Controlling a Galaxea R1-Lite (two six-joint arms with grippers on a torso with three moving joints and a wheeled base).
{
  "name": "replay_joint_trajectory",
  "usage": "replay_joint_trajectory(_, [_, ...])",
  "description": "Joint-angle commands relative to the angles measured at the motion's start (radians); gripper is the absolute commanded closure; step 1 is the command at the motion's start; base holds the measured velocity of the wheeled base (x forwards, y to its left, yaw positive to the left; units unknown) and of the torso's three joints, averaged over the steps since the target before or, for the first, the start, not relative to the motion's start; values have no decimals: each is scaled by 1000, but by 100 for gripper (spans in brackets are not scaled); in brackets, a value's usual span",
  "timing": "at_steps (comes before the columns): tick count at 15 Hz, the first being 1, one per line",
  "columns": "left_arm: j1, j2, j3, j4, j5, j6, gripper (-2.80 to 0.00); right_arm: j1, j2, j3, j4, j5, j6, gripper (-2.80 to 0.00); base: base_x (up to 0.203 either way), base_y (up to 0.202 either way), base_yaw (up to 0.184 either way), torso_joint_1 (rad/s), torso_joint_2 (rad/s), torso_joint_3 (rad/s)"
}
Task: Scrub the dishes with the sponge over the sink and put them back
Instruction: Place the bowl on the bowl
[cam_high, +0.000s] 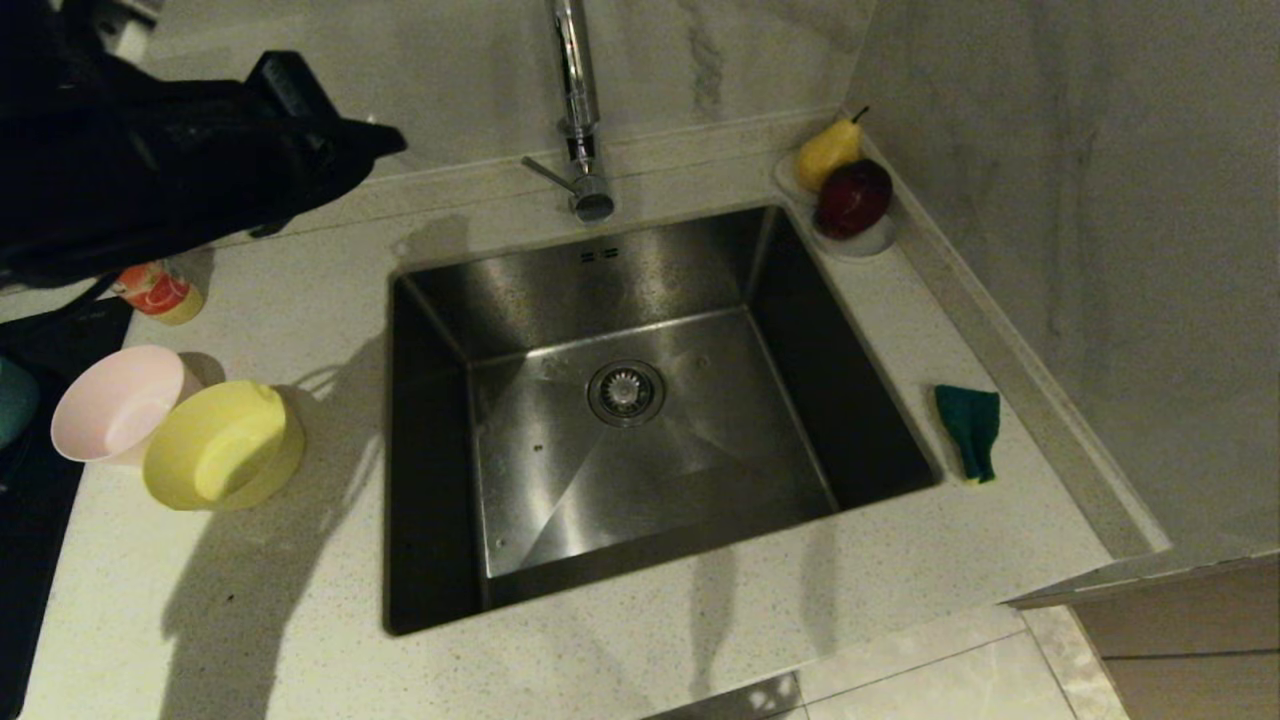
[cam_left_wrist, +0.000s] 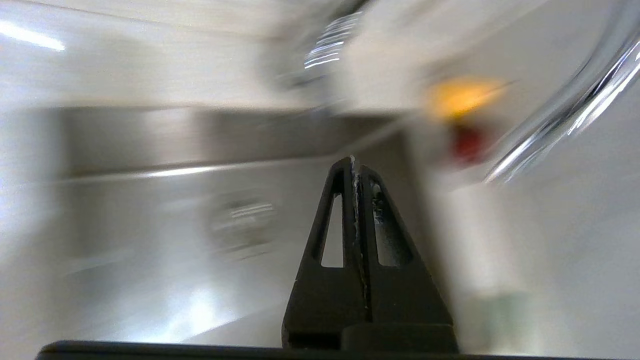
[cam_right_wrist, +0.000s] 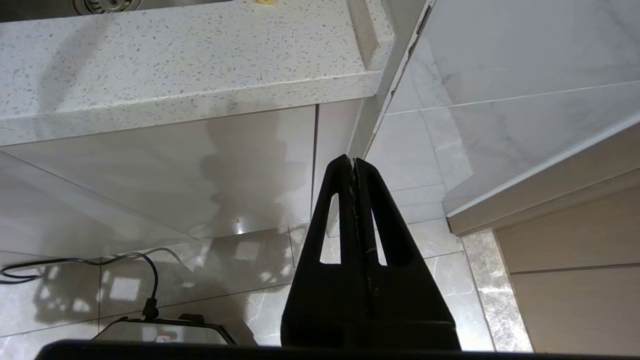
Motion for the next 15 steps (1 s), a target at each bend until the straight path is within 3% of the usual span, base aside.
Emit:
replay_joint_trajectory(1, [1,-209,132,55,288,193,0,0,1,0,0,0,-1,0,0,0,0,0,0,0])
replay_joint_trajectory(3, [2,-233,161,103,538,225,0,0,1,0,0,0,-1,0,0,0,0,0,0,0])
replay_joint_trajectory(6, [5,-355,283,121,785,267,0,0,1,0,0,1,-1,0,0,0,0,0,0,0])
replay_joint_trajectory(8, [16,-405,304,131,831,274,0,0,1,0,0,0,-1,0,0,0,0,0,0,0])
replay_joint_trajectory(11, [134,-391,371,119,845,243,0,0,1,0,0,0,-1,0,0,0,0,0,0,0])
replay_joint_trajectory(15, [304,-284,365,78,844,175,0,0,1,0,0,0,-1,0,0,0,0,0,0,0])
